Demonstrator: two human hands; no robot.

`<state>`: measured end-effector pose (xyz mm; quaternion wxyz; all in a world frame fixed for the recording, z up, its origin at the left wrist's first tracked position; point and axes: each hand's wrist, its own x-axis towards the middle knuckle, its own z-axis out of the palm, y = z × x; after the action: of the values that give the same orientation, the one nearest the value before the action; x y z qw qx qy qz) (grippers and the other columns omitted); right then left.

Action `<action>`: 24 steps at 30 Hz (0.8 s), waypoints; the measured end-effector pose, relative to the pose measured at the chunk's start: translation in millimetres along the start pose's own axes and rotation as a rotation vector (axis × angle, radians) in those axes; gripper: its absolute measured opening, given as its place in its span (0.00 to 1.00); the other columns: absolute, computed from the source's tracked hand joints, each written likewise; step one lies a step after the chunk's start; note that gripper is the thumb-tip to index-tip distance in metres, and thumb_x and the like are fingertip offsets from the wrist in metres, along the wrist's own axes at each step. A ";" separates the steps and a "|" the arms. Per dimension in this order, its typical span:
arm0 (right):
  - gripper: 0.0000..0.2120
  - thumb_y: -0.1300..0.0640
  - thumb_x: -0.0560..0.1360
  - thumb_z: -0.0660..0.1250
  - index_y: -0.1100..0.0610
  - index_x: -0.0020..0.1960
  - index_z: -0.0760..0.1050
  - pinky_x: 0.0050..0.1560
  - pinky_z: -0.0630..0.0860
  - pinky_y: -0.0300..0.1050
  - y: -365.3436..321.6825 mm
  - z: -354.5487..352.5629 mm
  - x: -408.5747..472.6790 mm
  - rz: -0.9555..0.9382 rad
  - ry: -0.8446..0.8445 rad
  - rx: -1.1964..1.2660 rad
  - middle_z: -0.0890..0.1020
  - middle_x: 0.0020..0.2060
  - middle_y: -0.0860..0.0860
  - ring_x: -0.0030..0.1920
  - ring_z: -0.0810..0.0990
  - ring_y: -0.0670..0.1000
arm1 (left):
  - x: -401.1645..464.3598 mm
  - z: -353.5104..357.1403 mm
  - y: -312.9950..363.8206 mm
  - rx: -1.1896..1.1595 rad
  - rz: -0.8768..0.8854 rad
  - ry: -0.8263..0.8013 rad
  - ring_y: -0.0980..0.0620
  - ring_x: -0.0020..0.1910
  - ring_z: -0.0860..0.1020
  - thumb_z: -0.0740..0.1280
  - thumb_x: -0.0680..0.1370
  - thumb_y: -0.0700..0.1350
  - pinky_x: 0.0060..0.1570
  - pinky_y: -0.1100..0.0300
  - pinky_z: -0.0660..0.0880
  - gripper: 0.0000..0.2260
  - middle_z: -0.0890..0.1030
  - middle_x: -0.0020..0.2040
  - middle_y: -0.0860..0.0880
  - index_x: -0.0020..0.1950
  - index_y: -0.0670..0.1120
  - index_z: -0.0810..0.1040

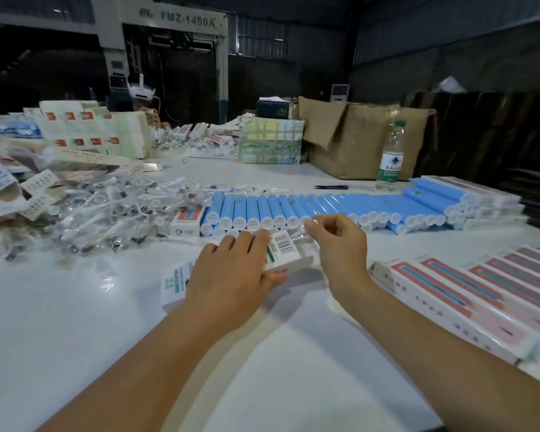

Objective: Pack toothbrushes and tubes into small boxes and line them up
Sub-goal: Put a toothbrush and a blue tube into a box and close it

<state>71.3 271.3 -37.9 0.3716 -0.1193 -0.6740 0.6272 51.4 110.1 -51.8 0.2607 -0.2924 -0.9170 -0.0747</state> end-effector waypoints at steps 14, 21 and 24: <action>0.21 0.52 0.81 0.56 0.48 0.74 0.63 0.66 0.64 0.56 -11.1 -3.6 -19.4 -0.244 -0.207 -0.287 0.84 0.44 0.54 0.55 0.76 0.52 | 1.6 -3.4 2.0 0.020 -0.062 0.018 0.48 0.63 0.67 0.50 0.77 0.65 0.56 0.54 0.66 0.31 0.68 0.67 0.51 0.75 0.51 0.53; 0.09 0.63 0.76 0.64 0.48 0.47 0.76 0.43 0.70 0.28 -17.0 -10.5 -21.7 -0.303 -0.065 -0.151 0.79 0.43 0.47 0.41 0.75 0.38 | 3.2 -5.3 -6.9 0.028 -0.135 0.025 0.47 0.61 0.68 0.49 0.77 0.65 0.54 0.53 0.66 0.29 0.68 0.65 0.50 0.74 0.51 0.54; 0.09 0.64 0.75 0.66 0.52 0.42 0.80 0.42 0.72 0.32 -12.1 -4.2 -26.9 -0.289 -0.119 -0.215 0.80 0.37 0.44 0.40 0.78 0.44 | 5.2 -4.6 -9.2 0.047 -0.156 0.030 0.47 0.62 0.68 0.50 0.78 0.65 0.54 0.53 0.65 0.29 0.68 0.65 0.50 0.73 0.50 0.54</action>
<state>96.3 255.3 -36.3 0.4025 -0.0228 -0.7680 0.4977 44.5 103.9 -45.1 0.2746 -0.2127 -0.9345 -0.0774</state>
